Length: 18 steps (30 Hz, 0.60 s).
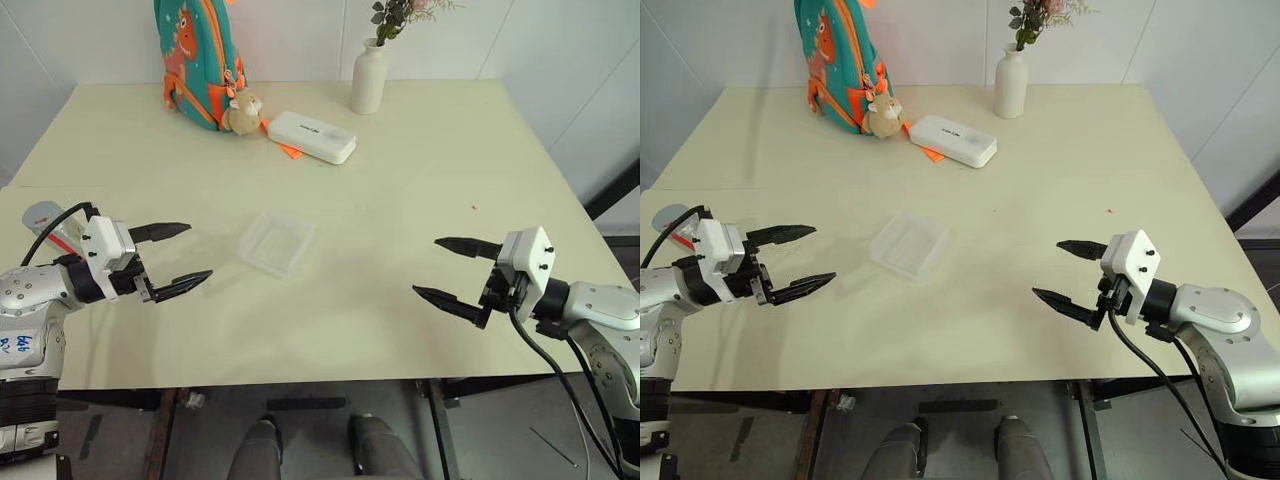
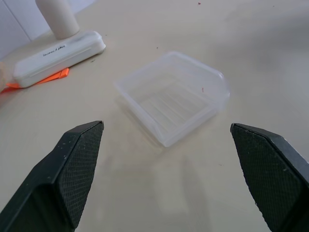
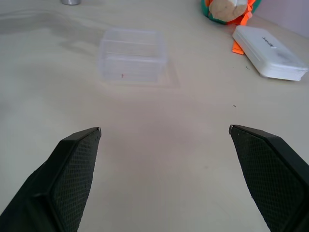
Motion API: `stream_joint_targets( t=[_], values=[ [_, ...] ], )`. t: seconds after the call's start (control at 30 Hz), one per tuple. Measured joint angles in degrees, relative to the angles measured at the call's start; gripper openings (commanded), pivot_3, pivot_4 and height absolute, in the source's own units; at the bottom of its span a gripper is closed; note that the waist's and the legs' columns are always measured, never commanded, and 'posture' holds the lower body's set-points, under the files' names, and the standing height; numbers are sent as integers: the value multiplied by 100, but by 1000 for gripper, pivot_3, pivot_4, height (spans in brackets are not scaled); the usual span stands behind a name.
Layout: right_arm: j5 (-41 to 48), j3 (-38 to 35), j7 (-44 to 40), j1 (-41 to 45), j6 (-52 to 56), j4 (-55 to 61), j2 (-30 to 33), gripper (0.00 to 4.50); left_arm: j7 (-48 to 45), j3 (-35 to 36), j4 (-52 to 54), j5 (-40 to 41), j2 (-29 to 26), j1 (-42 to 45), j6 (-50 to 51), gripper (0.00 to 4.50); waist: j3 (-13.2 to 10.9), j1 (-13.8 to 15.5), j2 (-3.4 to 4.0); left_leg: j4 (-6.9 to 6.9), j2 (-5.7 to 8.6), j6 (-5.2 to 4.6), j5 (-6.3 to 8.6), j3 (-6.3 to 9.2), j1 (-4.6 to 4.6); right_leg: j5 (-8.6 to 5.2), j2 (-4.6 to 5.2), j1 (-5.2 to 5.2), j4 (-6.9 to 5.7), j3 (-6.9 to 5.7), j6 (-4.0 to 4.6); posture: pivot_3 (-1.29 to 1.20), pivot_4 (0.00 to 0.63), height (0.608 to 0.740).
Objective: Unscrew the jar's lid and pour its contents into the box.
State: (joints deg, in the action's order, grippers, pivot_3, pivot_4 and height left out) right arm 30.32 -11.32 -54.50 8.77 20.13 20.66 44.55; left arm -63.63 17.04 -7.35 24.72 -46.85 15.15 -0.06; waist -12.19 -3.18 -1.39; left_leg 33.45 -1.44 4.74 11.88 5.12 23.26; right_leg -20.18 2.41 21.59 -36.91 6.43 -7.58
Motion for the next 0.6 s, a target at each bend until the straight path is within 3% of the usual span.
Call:
stream_joint_targets(
  t=[0.23, 0.37, 0.43, 0.6],
  values=[
    [-15, 522, -248, 874, -46, -584, -226, 4500, 611, 716, 589, 49, 96, -1013, 189, 4490, 0, -35, 0, 4, -15, 5, 3, -8, -7, -1, -8, 0, -5, 7, 3, 0, 150, 740],
    [-5, 775, -359, 1404, -41, -807, -470, 4500, 1420, 1394, 1036, 156, 657, -1772, 406, 4490, -1, -4, 2, 9, -18, 9, 7, -6, -5, -2, -7, 1, -7, 3, 5, 0, 150, 740],
    [50, 920, -391, 1804, 12, -855, -680, 4500, 2150, 1806, 1259, 163, 1215, -2019, 410, 4490, -1, -4, 1, 19, -19, 11, 9, -5, -5, -2, -9, 0, -10, 3, 4, 0, 150, 740],
    [292, 1143, -358, 2494, 279, -861, -1157, 4500, 3682, 2136, 1562, -57, 2127, -2243, 414, 4490, 1, 31, -2, 44, -13, 14, 11, 4, -4, 1, -8, -9, -22, -2, 0, 0, 150, 740]
  ],
)
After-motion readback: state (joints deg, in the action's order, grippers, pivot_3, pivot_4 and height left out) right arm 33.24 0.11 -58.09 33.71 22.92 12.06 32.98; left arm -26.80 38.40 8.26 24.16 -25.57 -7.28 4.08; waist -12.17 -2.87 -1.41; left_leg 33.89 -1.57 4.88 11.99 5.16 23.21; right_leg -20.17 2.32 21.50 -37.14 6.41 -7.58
